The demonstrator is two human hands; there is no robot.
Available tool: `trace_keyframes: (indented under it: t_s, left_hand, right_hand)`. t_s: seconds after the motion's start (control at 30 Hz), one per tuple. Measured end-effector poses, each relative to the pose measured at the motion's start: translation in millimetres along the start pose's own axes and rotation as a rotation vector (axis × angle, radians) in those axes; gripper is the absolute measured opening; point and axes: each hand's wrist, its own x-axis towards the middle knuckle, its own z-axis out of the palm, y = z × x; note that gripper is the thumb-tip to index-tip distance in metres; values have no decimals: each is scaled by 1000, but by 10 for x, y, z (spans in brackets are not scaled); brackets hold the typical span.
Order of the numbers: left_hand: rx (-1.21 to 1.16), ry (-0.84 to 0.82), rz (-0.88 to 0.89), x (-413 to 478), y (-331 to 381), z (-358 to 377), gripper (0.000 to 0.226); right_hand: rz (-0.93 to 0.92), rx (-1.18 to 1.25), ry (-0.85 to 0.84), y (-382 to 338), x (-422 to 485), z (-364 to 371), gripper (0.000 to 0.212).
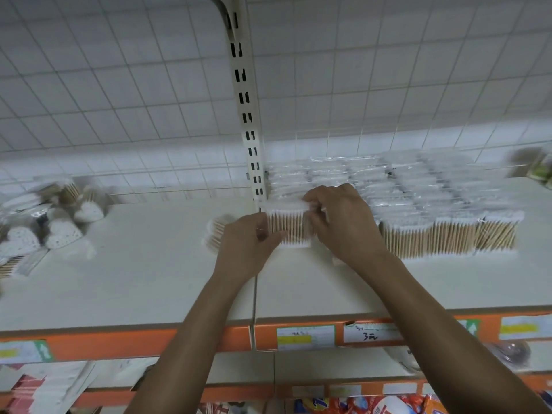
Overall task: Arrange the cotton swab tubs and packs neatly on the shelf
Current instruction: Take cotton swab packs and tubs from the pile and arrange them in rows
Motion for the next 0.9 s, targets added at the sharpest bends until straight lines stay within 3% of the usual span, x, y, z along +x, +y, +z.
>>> trace_keyframes:
  t_s: [0.07,0.13,0.7,0.9]
  left_hand:
    - [3,3,-9,-21,14,67,24]
    - [-67,5,-70,-60,58,122,34]
    - [22,59,-152,-74,165,364,35]
    - [61,132,-99,-179,139,347,41]
  right_hand:
    - [-34,-30,-19,60,0,-14,12]
    - [-59,-62,-33,107,-5,-24,9]
    - [-170,-146,-65,280,4,86,29]
    - [-175,-160,-23,243,-14,68,32]
